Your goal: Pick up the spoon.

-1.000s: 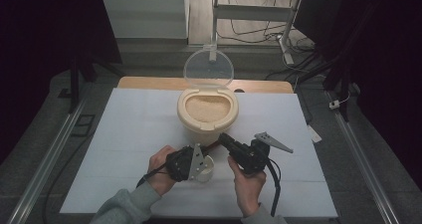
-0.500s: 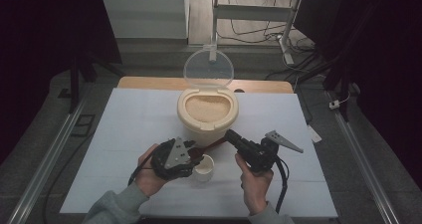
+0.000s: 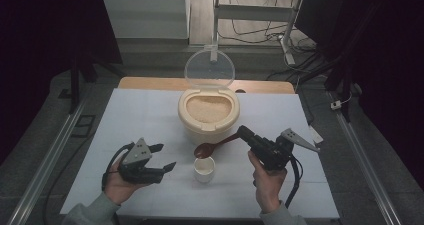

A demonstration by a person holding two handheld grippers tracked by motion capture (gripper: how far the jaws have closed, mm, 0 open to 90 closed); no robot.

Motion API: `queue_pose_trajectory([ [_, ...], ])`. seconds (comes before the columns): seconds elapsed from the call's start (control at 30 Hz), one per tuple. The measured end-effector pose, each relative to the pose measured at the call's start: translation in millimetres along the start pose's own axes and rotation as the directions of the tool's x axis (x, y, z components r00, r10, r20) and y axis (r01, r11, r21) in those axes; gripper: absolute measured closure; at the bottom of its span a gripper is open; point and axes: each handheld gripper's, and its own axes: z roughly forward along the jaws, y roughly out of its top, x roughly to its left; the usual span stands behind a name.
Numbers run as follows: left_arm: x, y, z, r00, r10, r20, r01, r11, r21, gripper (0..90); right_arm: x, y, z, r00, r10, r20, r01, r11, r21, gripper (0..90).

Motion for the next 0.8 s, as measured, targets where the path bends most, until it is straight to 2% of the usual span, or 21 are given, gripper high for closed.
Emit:
queue_pose_trajectory([
  [0.13,9.3,-15.1,-4.8,0.9989,-0.047,-0.007,0.047,0.9989,0.005,25.0,-1.4,5.3,-3.4,0.9999,-0.011,-0.007,0.011,1.0,-0.012,83.5],
  [0.17,9.3,-15.1,-4.8,0.9989,-0.047,-0.007,0.047,0.9989,0.005,24.9,-1.6,6.5,-4.2,0.9998,-0.017,-0.008,0.017,1.0,-0.015,83.5],
  [0.27,16.0,-30.9,-6.5,0.9964,-0.084,-0.009,0.084,0.9962,0.021,24.0,-2.1,10.1,-7.4,0.9996,-0.027,-0.01,0.027,0.999,-0.025,83.5],
  [0.5,21.5,-47.3,-6.7,0.9945,-0.104,-0.013,0.104,0.9929,0.057,22.6,-5.3,20.5,-15.5,0.9993,-0.035,-0.008,0.035,0.998,-0.055,83.5],
  [0.8,22.0,-49.9,-3.1,0.9947,-0.103,-0.007,0.103,0.9918,0.075,21.9,-9.6,35.0,-19.0,0.9988,-0.048,-0.005,0.048,0.995,-0.093,83.5],
])
